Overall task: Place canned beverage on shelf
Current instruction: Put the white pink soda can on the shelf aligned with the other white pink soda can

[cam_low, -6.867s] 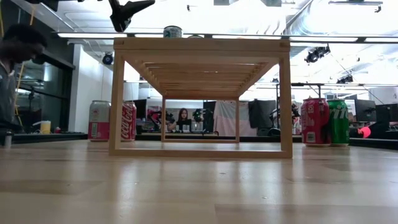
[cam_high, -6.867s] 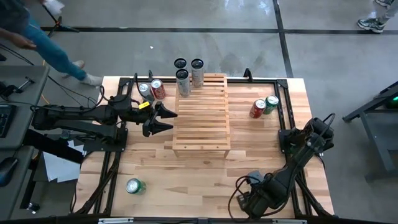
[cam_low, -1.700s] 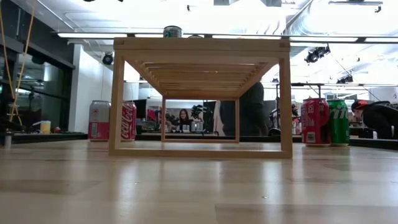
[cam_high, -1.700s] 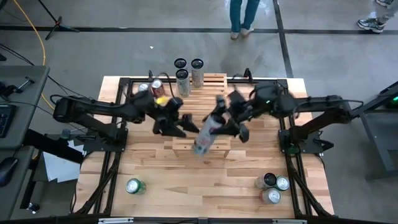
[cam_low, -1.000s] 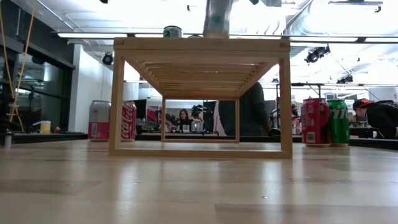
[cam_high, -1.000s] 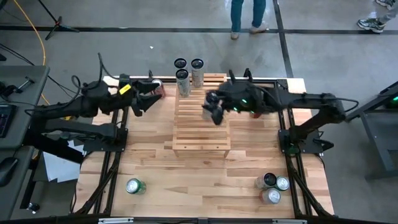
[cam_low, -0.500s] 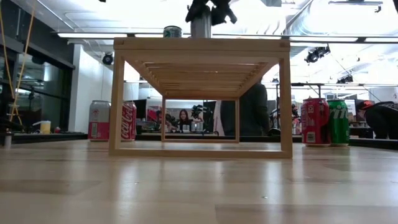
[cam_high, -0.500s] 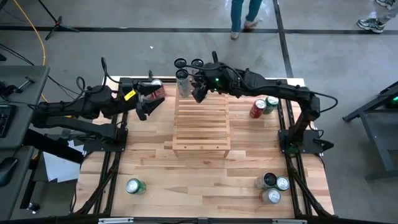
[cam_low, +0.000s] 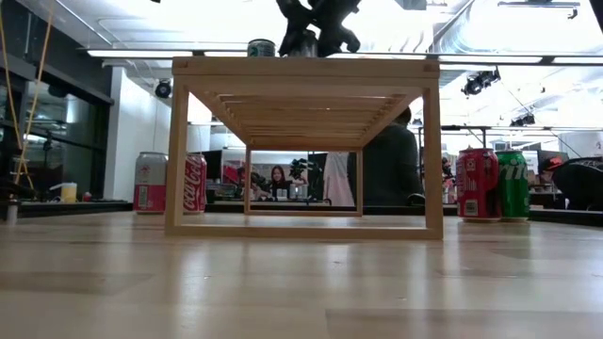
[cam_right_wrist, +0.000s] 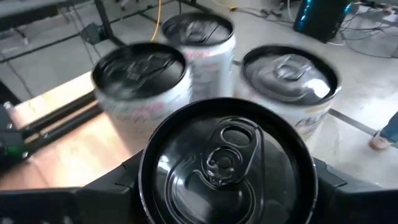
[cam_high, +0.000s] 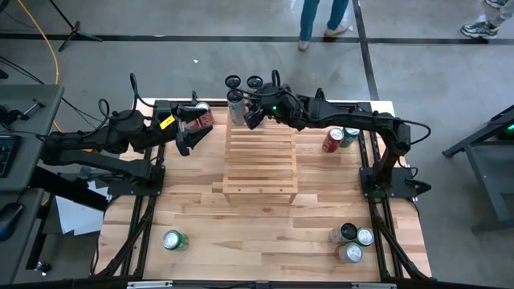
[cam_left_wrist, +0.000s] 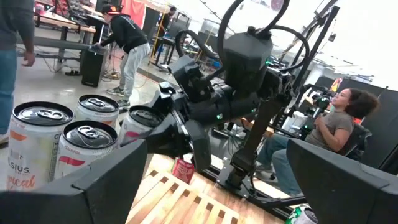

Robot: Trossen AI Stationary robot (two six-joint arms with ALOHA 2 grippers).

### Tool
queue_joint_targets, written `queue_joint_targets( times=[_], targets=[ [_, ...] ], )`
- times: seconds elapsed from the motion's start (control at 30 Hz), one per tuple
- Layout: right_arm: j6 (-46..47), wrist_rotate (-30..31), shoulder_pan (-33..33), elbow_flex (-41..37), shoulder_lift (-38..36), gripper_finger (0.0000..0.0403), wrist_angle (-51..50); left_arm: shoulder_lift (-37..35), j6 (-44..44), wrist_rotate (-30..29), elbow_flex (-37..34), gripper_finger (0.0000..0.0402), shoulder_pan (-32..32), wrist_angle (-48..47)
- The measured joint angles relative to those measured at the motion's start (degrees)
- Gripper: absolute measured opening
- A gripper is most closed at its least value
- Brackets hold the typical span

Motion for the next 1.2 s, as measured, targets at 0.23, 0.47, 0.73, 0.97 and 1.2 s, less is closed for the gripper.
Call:
queue_joint_targets(
  times=[0.23,0.47,0.73,0.97,1.2],
  targets=[
    [0.87,0.12,-0.73,0.0,0.11,0.0241,1.94,0.0,-0.11,0.02,0.0,0.0378,0.0,0.01],
    [1.62,-0.3,-1.01,0.0,0.11,0.0242,1.7,0.0,-0.15,0.02,-0.02,0.0378,0.0,0.02],
    [1.55,-0.31,-1.12,0.0,0.11,0.0272,1.82,0.0,-0.85,0.04,-0.02,0.0378,0.02,0.04],
    [1.48,-0.1,-1.14,0.11,0.07,0.0288,2.38,0.0,-1.22,0.1,-0.04,0.0378,0.02,0.04],
    [1.41,-0.21,-1.12,0.11,0.07,0.029,2.27,0.0,-1.2,0.46,-0.04,0.0378,0.02,0.08]
  ],
)
